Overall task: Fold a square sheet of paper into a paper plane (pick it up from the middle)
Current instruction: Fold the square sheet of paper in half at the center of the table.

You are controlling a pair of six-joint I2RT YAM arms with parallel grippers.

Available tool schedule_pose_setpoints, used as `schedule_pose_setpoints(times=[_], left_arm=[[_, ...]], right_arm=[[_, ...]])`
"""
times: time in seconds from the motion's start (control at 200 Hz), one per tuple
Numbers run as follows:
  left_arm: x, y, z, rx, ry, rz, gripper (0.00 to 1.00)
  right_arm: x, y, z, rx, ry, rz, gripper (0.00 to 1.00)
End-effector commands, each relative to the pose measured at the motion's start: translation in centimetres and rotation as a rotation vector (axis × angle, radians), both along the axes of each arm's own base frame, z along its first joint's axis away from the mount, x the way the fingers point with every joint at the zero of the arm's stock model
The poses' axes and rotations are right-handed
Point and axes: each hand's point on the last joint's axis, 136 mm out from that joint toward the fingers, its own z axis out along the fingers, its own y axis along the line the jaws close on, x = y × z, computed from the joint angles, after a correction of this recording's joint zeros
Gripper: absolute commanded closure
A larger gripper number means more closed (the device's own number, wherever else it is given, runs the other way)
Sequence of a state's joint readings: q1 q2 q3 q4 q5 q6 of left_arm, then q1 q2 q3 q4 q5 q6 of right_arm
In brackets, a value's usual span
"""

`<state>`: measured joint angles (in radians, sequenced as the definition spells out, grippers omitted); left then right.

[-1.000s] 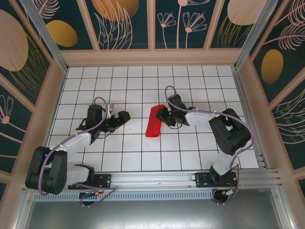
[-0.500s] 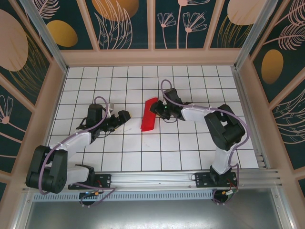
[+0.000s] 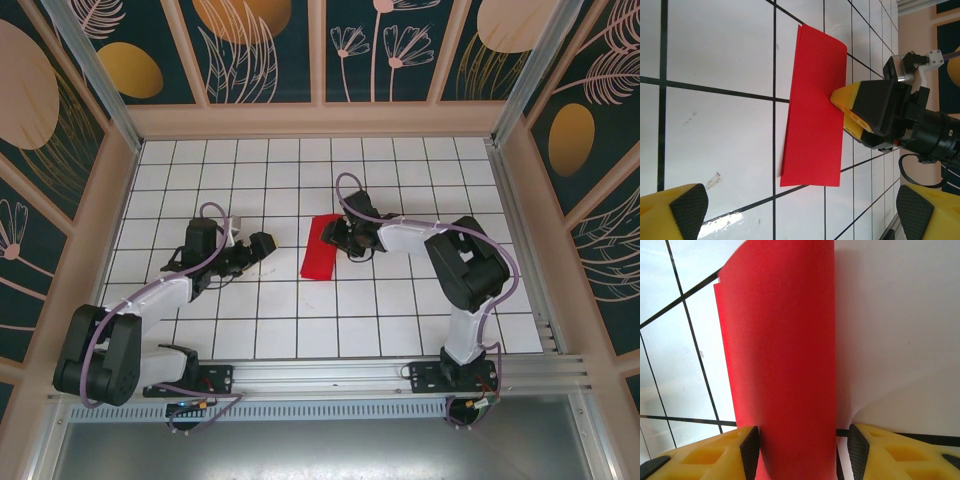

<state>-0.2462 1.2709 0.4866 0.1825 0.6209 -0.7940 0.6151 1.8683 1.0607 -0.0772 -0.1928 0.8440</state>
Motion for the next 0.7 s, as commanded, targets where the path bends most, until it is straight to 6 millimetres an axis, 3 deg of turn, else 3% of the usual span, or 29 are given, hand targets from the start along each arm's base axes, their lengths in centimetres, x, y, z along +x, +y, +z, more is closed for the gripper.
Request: schedule_pose_setpoints(times=[0.0, 0.35, 0.696], left_arm=[[0.7, -0.8, 1.5, -0.022, -0.038, -0.019, 0.01], [0.5, -0.9, 1.2, -0.017, -0.034, -0.025, 0.01], [0.6, -0.9, 1.2, -0.015, -0.036, -0.026, 0.01]], right_arm=[[0.1, -0.4, 0.7, -0.045, -0.017, -0.027, 0.46], [-0.9, -0.3, -1.7, -0.137, 0.038, 0.075, 0.46], [-1.4, -1.4, -3.2, -0.188, 0.090, 0.029, 0.45]])
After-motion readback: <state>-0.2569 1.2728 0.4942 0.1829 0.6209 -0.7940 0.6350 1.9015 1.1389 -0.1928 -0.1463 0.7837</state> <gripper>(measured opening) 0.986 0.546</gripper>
